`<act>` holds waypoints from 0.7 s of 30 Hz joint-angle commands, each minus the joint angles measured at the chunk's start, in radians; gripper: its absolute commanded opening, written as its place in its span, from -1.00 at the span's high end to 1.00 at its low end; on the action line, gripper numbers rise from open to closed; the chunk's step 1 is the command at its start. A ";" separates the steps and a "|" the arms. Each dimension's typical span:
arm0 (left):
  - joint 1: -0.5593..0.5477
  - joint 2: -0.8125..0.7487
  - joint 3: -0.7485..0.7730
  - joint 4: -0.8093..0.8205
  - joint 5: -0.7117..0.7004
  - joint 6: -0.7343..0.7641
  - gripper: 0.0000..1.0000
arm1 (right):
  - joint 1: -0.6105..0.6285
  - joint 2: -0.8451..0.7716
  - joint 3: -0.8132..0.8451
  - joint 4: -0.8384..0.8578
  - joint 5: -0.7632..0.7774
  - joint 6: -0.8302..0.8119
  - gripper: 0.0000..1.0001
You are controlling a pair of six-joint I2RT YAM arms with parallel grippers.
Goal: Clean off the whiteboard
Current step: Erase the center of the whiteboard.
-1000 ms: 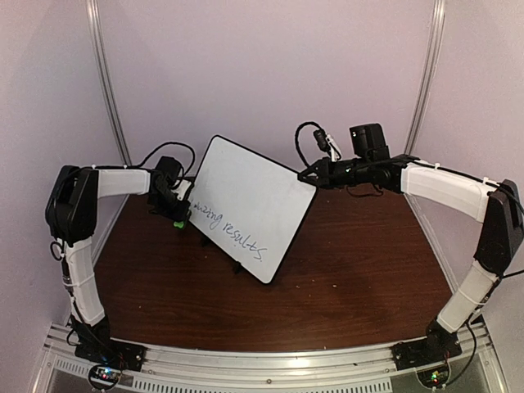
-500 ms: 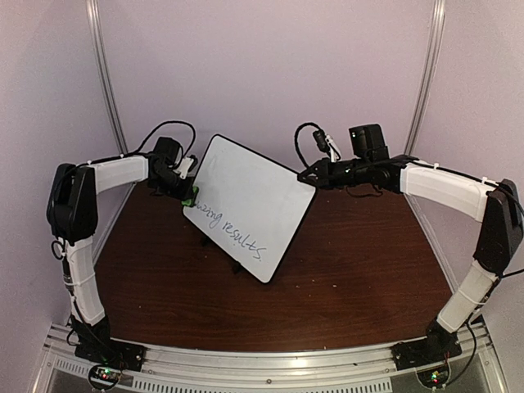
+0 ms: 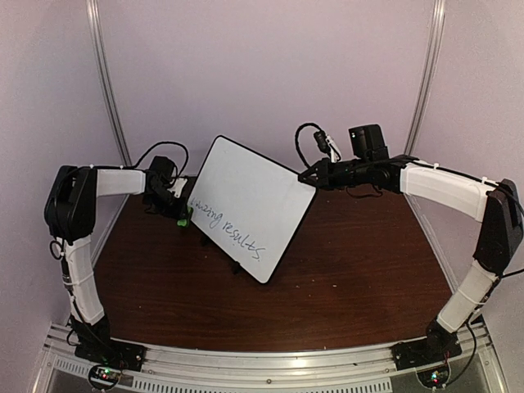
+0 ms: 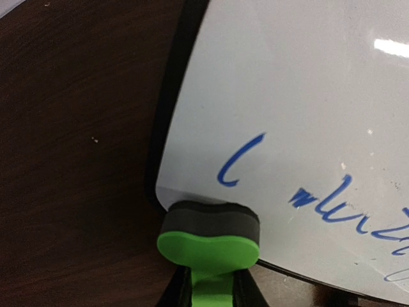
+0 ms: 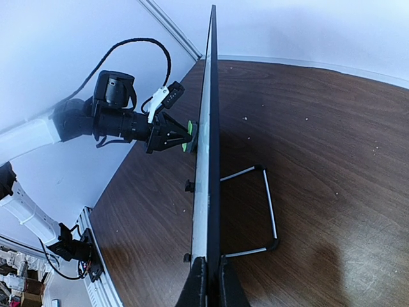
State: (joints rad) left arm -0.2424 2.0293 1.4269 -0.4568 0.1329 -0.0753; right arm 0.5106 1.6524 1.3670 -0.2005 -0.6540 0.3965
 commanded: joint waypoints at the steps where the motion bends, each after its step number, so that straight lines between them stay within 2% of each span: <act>1: -0.016 0.035 0.039 0.056 0.110 -0.012 0.93 | 0.042 0.020 -0.020 -0.013 -0.139 -0.102 1.00; 7: -0.017 0.063 0.159 0.042 0.158 -0.026 0.93 | 0.042 0.017 -0.026 -0.010 -0.139 -0.104 1.00; 12: -0.014 0.101 0.239 0.001 0.145 -0.025 0.93 | 0.042 0.016 -0.031 -0.006 -0.140 -0.103 1.00; 21: 0.003 0.071 0.142 -0.008 0.041 -0.068 0.94 | 0.043 0.005 -0.042 -0.004 -0.131 -0.110 1.00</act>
State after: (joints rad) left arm -0.2386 2.0945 1.6314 -0.5133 0.2153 -0.1154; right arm 0.5106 1.6527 1.3548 -0.1951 -0.6483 0.3965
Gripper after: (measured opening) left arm 0.201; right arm 0.042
